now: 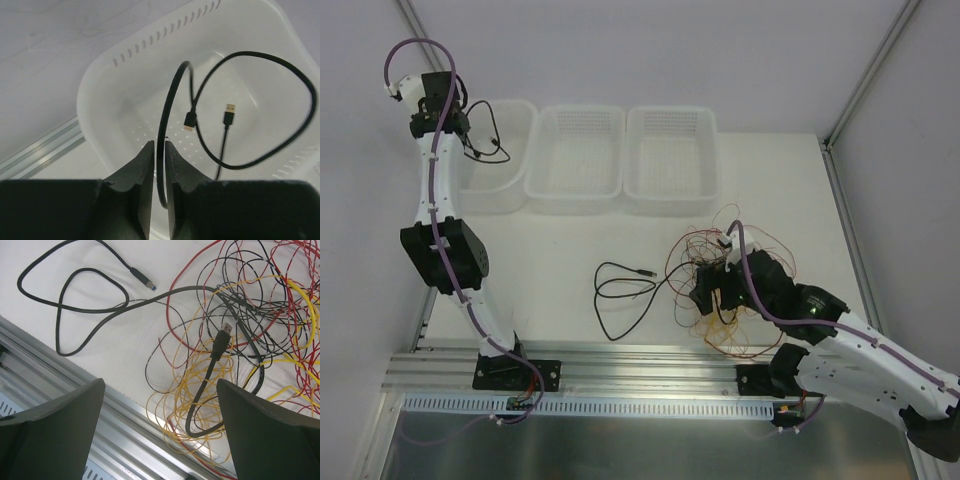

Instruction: Untangle the cables

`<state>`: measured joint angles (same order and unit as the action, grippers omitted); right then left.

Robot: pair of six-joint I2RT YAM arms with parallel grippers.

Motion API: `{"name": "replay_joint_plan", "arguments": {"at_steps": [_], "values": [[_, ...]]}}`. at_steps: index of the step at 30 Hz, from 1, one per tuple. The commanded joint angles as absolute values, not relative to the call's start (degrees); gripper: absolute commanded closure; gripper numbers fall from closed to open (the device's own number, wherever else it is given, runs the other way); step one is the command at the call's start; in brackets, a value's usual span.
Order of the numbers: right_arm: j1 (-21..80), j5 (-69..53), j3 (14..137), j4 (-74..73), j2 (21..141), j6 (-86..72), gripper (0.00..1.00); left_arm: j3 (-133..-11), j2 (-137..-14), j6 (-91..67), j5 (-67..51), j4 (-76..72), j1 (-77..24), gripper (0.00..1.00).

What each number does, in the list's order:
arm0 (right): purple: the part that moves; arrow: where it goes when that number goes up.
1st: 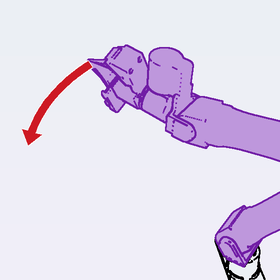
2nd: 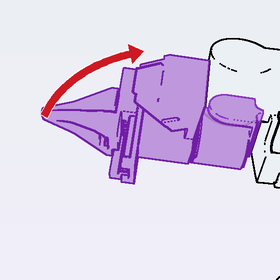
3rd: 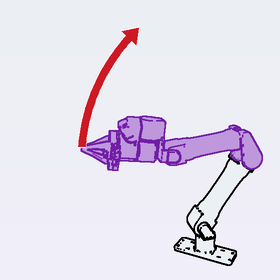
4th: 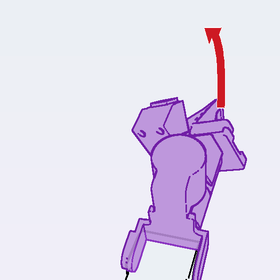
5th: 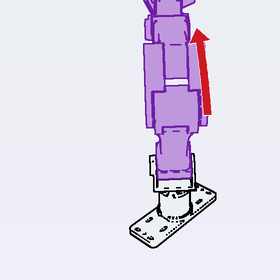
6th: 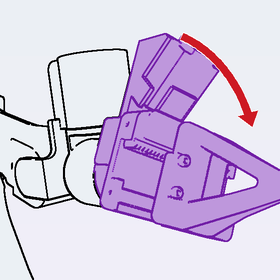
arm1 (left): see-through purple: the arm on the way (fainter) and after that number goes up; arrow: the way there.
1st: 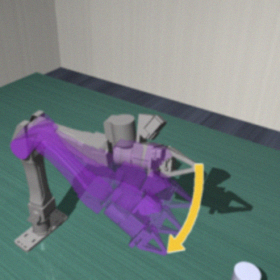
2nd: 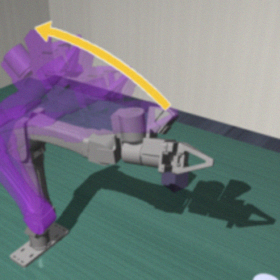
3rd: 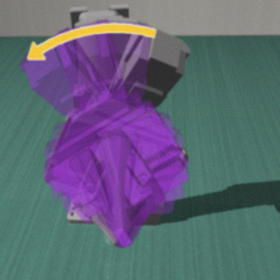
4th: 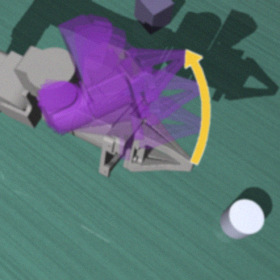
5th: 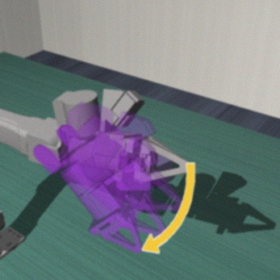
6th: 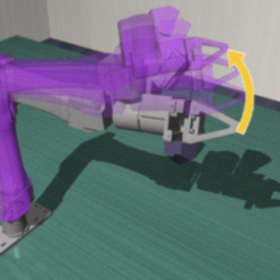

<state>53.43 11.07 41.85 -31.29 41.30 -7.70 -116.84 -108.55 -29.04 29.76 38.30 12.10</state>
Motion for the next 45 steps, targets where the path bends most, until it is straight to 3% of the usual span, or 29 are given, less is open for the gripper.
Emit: {"name": "replay_joint_plan", "arguments": {"at_steps": [1,2,3,7,10,14,17,21,29,35,38,45], "values": [[53.3,11.2,42.2,-32.8,41.5,-6.0,0.00,-118.9,-110.8,-33.1,27.5,35.5,12.7,0.85],[53.3,11.3,42.4,-33.0,42.1,-5.8,0.00,-118.9,-111.1,-33.2,27.4,35.6,12.7,0.78],[53.3,11.3,42.5,-33.0,42.4,-5.6,0.00,-118.5,-111.0,-33.2,27.0,35.5,12.7,0.57],[53.3,11.3,43.6,-32.6,44.0,-5.7,0.00,-116.8,-107.9,-33.0,23.7,35.3,12.7,0.26],[53.3,11.5,44.6,-32.8,44.5,-6.1,0.00,-114.3,-103.1,-32.4,19.1,35.2,12.4,0.12],[53.3,14.0,45.7,-35.0,43.7,-6.5,0.01,-107.4,-94.4,-31.3,13.2,35.3,8.9,0.01],[53.2,16.3,46.2,-36.7,42.4,-6.8,0.00,-99.9,-87.0,-27.4,10.6,35.3,3.2,0.01],[53.3,18.6,46.6,-38.9,40.2,-7.6,0.01,-85.4,-77.0,-23.5,6.2,35.4,-11.8,0.01],[53.3,24.5,43.3,-43.3,33.1,-11.4,0.00,-66.7,-68.0,-23.9,2.4,35.4,-36.1,0.01],[53.2,25.8,40.8,-45.6,29.2,-16.1,0.00,-67.8,-75.5,-24.2,12.8,35.4,-56.0,0.01],[53.3,26.6,40.5,-47.5,27.6,-17.6,0.00,-71.4,-84.8,-23.6,18.7,35.4,-62.0,0.01],[53.3,29.4,41.0,-50.9,23.6,-21.7,0.00,-76.8,-98.2,-25.3,25.6,35.9,-66.0,0.08]]}}
